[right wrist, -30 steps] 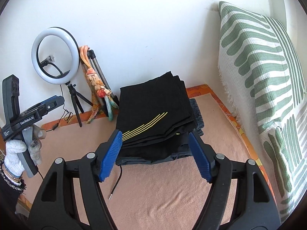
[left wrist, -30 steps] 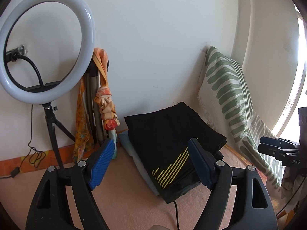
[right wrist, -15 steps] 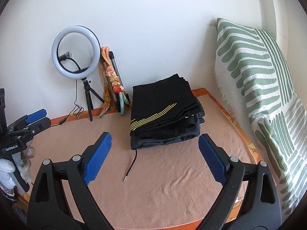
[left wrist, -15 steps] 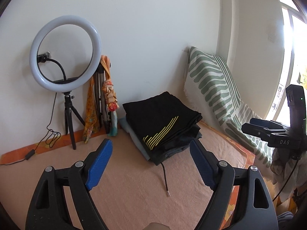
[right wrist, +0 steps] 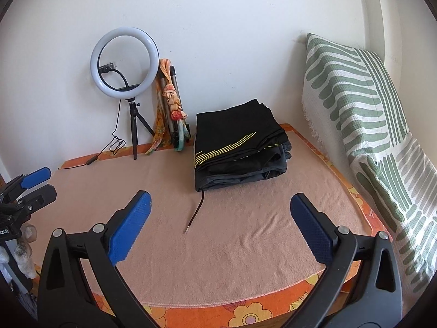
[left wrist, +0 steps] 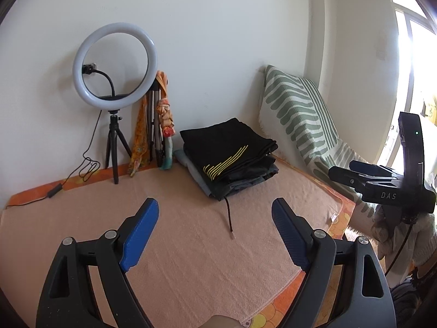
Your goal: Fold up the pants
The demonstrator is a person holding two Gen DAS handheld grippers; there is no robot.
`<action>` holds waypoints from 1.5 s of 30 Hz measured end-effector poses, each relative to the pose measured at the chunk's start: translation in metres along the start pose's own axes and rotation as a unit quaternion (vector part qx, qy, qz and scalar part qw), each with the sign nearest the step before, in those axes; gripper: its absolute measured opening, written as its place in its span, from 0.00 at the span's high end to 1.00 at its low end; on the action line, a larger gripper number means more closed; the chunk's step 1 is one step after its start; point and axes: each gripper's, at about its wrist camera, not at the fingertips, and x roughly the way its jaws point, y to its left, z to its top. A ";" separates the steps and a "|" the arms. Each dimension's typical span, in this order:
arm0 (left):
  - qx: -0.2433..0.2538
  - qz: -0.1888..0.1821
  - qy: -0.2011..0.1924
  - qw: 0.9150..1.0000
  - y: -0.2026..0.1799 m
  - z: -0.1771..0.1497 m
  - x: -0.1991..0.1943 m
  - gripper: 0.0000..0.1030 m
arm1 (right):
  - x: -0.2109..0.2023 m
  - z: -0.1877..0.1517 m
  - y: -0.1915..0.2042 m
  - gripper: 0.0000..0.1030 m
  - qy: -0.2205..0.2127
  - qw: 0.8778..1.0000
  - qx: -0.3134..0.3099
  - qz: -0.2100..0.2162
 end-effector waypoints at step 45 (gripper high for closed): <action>-0.051 0.057 -0.002 0.997 0.022 -0.069 0.003 0.01 | 0.005 -0.054 0.000 0.00 -0.019 0.997 0.047 -0.054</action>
